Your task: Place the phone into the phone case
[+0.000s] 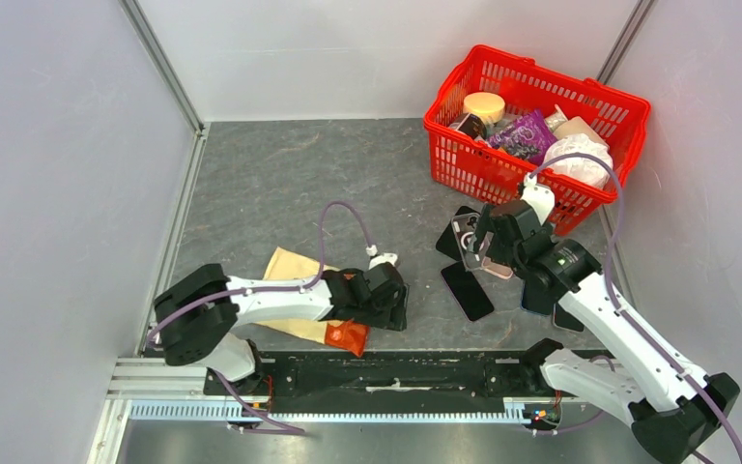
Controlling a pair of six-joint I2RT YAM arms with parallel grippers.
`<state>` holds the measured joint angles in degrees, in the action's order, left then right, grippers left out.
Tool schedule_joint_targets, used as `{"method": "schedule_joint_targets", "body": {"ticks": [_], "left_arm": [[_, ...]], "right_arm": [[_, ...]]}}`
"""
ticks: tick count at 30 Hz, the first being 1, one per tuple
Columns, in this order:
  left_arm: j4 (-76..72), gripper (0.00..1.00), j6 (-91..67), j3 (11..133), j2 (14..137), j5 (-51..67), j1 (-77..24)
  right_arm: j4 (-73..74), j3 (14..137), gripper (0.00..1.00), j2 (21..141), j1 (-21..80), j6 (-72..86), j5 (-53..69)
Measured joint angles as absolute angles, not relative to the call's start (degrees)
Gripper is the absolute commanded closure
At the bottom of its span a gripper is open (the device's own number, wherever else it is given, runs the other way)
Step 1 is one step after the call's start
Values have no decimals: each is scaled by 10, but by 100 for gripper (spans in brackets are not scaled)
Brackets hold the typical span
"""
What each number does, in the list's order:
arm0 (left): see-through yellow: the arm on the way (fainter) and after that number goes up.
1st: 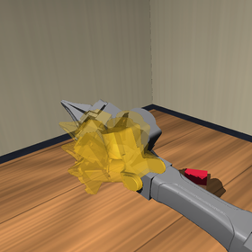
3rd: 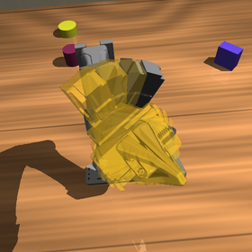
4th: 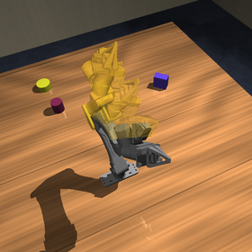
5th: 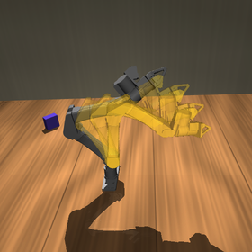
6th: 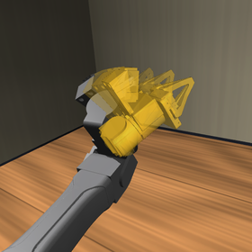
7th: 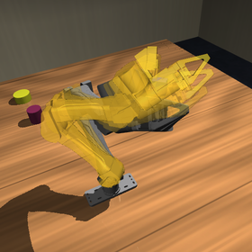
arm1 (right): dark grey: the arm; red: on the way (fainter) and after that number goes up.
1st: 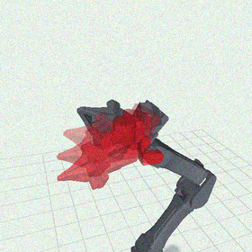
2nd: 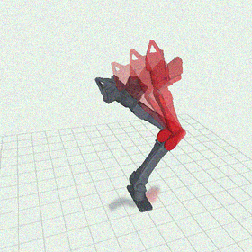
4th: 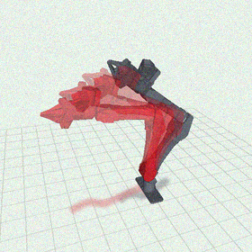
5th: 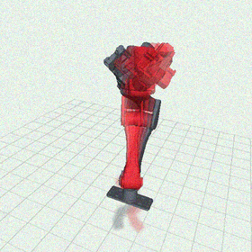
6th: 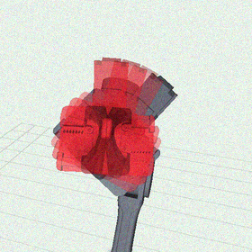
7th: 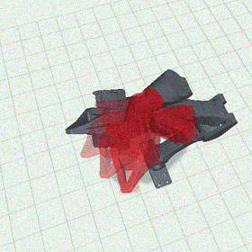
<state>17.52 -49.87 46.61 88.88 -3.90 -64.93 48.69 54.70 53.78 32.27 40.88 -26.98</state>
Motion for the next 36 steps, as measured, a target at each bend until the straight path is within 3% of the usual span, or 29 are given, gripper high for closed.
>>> {"method": "schedule_joint_targets", "body": {"ticks": [7, 15, 23, 28, 36], "left_arm": [[219, 21, -505, 429, 831, -60, -600], [251, 21, -487, 410, 799, -97, -389], [249, 21, -458, 415, 813, -104, -256], [251, 19, -446, 451, 813, -101, -288], [237, 22, -456, 625, 911, -123, -495]], "right_arm": [[485, 547, 1, 553, 322, 409, -263], [462, 547, 1, 577, 322, 409, -232], [440, 547, 1, 602, 322, 408, -210], [438, 547, 1, 606, 320, 406, -211], [465, 547, 1, 560, 308, 407, -280]]}}
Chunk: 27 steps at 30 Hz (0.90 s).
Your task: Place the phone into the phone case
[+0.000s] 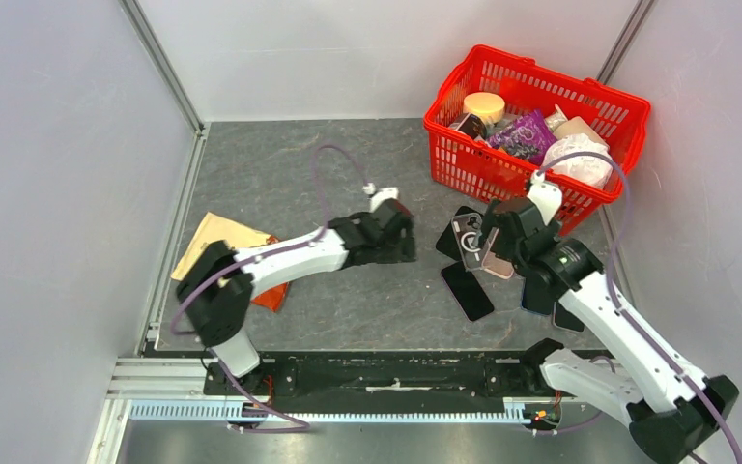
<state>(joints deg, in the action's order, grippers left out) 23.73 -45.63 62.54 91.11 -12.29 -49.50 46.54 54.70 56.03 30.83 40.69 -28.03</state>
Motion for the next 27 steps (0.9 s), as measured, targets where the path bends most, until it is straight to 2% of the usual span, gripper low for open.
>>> {"method": "schedule_joint_targets", "body": {"ticks": [5, 15, 23, 27], "left_arm": [[235, 26, -466, 771, 1059, -146, -564], [266, 32, -478, 1010, 1238, -200, -588], [293, 44, -477, 1106, 1329, -223, -595], [305, 57, -475, 1131, 1359, -224, -597]], "right_arm": [[496, 558, 1, 494, 305, 411, -325], [530, 585, 1, 450, 305, 415, -348], [545, 590, 1, 444, 305, 413, -348], [547, 590, 1, 441, 305, 413, -348]]}}
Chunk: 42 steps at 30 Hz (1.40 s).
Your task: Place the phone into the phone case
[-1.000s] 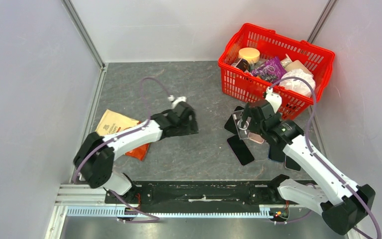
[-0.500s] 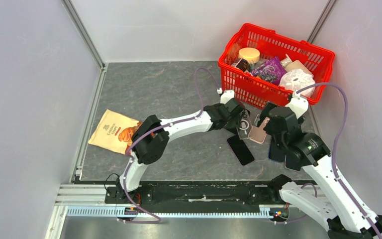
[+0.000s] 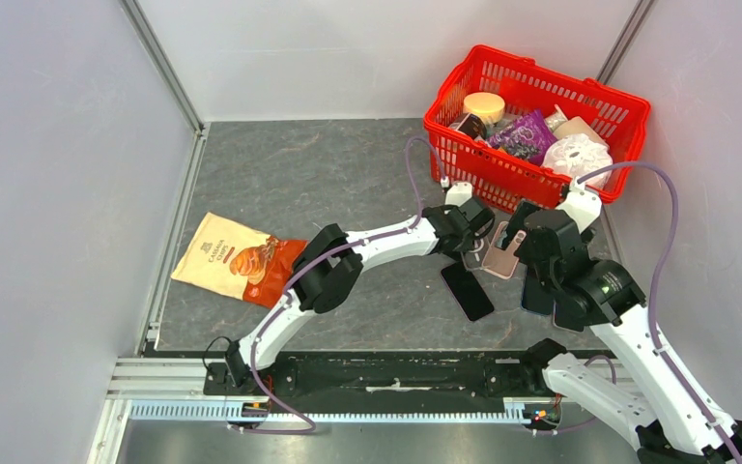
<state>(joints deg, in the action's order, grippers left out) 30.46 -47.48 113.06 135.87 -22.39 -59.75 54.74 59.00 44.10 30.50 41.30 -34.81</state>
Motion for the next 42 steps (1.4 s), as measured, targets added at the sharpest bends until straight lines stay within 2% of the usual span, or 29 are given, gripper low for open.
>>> {"method": "schedule_joint_targets", "body": {"ticks": [2, 6, 8, 18, 23, 33, 37, 42], "left_arm": [[309, 66, -474, 1135, 1366, -224, -598], [310, 90, -475, 1140, 1370, -227, -599], [312, 98, -473, 1141, 1370, -232, -599], [311, 98, -456, 1115, 1349, -250, -595], [298, 98, -450, 968, 1226, -241, -572], [238, 98, -448, 648, 943, -213, -484], [226, 98, -452, 557, 912, -188, -477], [204, 98, -467, 498, 909, -163, -477]], "right_arm": [[548, 590, 1, 441, 305, 413, -348], [548, 590, 1, 441, 305, 413, -348], [549, 590, 1, 442, 305, 413, -348], [549, 590, 1, 463, 305, 408, -346], [523, 557, 1, 474, 305, 412, -325], [389, 369, 1, 539, 279, 439, -210], [331, 319, 1, 542, 257, 446, -184], [251, 270, 1, 543, 237, 457, -140]]}}
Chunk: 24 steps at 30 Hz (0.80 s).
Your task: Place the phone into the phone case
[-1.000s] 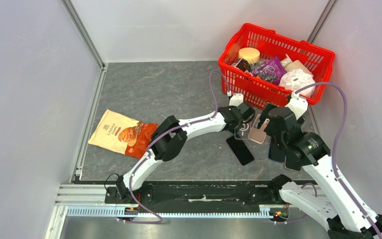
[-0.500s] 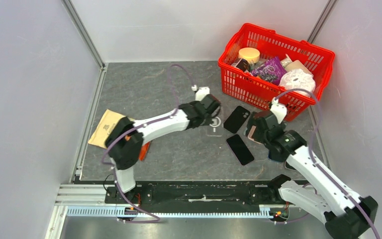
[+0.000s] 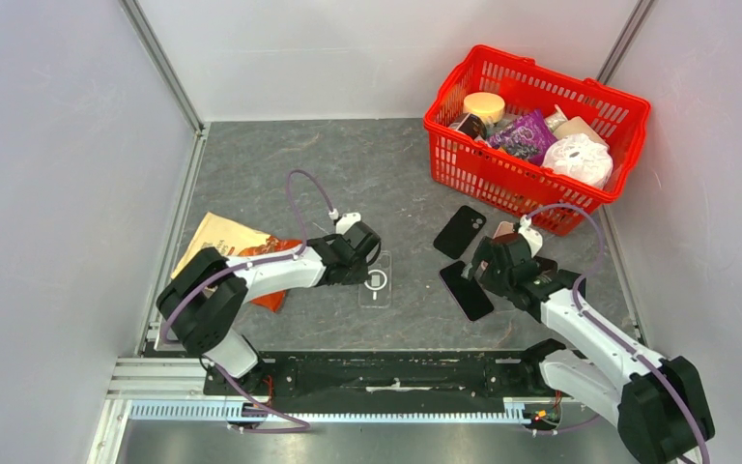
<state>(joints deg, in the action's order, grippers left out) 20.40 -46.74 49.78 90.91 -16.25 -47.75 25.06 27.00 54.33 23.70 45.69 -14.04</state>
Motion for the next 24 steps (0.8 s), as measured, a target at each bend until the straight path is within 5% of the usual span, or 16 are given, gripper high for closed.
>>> {"method": "schedule_joint_targets", "body": {"ticks": [4, 16, 24], "left_arm": [[181, 91, -480, 477, 902, -158, -477], [159, 45, -489, 459, 867, -148, -477], [163, 40, -489, 456, 825, -152, -477]], "right_arm": [[196, 249, 1, 562, 234, 465, -113], [99, 235, 1, 619, 234, 471, -63], [77, 219, 1, 606, 234, 485, -30]]}}
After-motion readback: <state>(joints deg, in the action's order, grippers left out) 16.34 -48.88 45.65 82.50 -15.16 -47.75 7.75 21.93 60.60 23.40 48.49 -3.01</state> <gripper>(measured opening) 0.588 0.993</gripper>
